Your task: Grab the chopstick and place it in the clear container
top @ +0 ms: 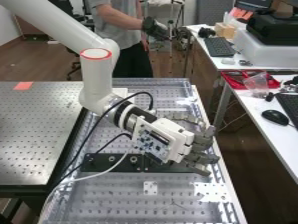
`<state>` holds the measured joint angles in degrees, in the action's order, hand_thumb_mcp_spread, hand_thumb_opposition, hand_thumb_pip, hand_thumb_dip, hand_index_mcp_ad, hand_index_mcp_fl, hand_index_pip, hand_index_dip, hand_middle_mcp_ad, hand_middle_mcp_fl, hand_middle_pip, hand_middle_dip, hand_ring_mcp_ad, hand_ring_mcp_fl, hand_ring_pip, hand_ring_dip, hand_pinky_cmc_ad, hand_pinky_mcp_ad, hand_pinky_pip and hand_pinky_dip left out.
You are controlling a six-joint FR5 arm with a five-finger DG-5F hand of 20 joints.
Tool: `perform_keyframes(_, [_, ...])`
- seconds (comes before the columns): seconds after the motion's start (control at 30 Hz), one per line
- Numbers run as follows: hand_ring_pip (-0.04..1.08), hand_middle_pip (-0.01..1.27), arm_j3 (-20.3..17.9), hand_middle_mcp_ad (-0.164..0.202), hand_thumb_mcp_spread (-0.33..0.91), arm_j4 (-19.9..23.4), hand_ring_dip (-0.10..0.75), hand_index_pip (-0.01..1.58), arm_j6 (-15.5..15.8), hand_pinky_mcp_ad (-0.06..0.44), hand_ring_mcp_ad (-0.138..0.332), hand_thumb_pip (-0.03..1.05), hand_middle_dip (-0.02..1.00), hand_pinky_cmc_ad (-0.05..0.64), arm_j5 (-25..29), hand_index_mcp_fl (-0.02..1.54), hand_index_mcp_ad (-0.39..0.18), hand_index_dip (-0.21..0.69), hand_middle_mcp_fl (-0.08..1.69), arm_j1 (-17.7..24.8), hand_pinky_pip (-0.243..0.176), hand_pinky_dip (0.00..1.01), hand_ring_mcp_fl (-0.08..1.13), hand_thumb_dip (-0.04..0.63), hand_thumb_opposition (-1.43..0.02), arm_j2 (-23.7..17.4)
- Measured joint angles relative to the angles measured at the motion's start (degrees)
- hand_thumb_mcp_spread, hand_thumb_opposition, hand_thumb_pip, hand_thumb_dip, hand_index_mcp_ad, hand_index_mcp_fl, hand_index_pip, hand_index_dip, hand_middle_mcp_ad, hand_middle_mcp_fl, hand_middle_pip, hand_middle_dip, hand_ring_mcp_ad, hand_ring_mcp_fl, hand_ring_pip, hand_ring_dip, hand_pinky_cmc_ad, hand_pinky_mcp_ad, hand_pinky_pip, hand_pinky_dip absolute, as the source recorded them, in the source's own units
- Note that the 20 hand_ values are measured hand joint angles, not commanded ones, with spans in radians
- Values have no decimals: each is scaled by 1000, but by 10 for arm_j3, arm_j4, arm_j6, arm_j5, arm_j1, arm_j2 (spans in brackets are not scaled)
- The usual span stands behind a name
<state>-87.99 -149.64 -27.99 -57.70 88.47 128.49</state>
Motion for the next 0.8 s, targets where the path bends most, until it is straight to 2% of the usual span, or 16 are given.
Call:
perform_keyframes(0.17, [63, 806, 0, -37, 532, 1, 476, 1438, 1, 21, 75, 684, 620, 262, 0, 202, -138, -7, 541, -2, -35, 178, 494, 278, -787, -1])
perform_keyframes(0.8, [61, 808, 0, -33, 532, -1, 480, 1438, 1, 17, 82, 688, 620, 267, 6, 236, -138, -7, 557, -2, -21, 178, 494, 278, -798, 0])
